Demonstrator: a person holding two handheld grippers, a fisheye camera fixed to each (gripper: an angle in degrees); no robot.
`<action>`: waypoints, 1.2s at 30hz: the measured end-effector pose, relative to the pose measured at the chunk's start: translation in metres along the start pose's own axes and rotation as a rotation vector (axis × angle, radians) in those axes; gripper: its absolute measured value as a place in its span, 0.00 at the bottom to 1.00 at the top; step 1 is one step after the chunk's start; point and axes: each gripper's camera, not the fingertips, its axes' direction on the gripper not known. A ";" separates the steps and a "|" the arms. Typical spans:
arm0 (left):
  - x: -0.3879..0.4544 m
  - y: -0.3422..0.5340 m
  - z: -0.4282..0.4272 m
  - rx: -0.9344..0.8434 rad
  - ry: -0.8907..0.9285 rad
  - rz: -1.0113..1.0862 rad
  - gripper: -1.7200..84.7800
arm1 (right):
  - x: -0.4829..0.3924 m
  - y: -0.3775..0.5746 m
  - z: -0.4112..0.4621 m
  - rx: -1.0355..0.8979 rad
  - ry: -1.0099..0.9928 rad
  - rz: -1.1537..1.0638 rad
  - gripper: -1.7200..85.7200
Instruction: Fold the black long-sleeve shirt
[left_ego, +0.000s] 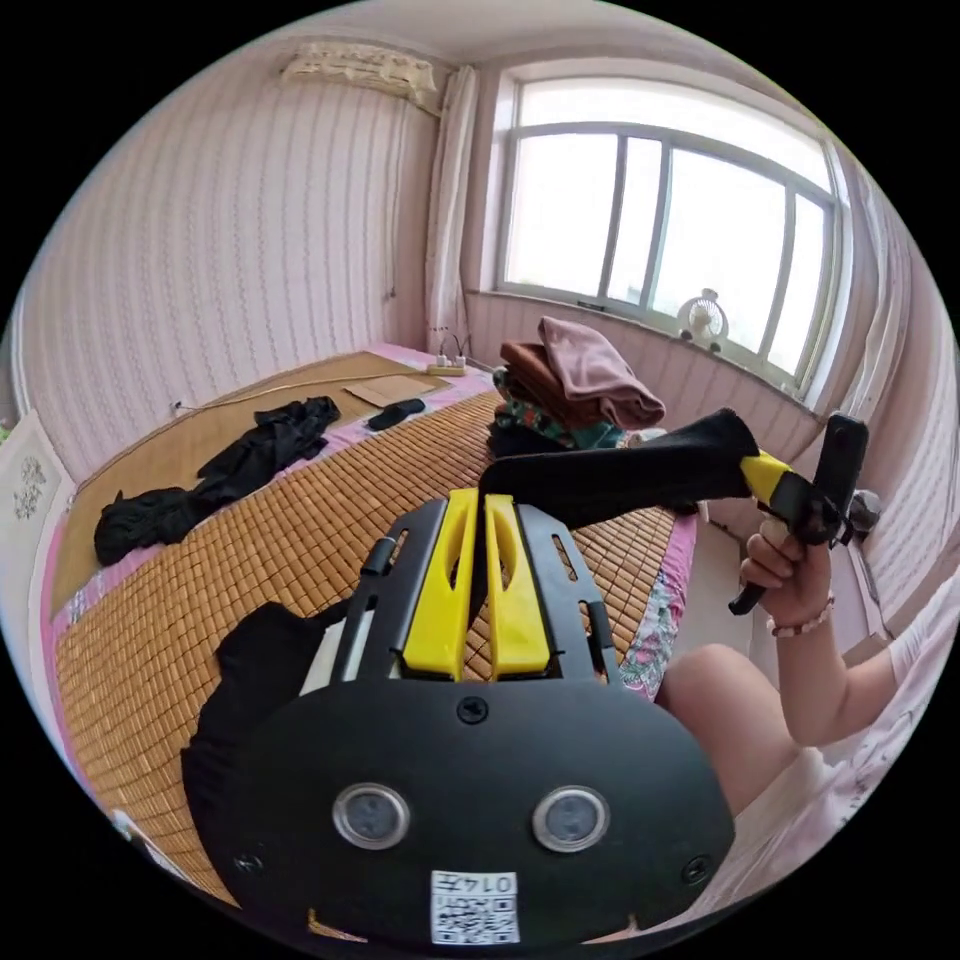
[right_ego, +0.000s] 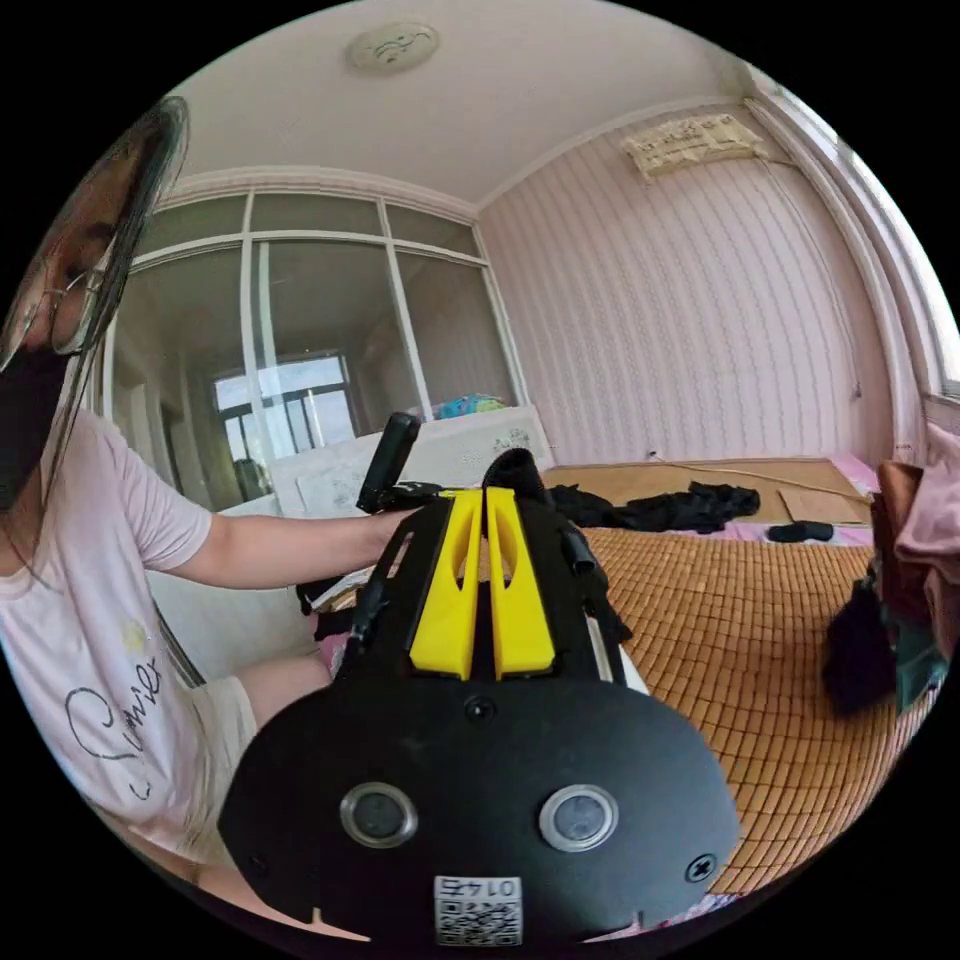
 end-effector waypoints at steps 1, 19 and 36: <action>-0.022 0.019 -0.039 0.016 -0.030 -0.036 0.01 | -0.027 0.001 0.033 -0.057 -0.073 -0.036 0.02; -0.217 0.356 -0.249 -0.210 -0.152 -0.632 0.07 | -0.198 0.282 0.338 -0.873 -0.274 -0.235 0.09; -0.214 0.318 -0.180 -0.631 -0.068 -0.476 0.03 | 0.174 0.253 0.498 -0.818 0.417 0.172 0.12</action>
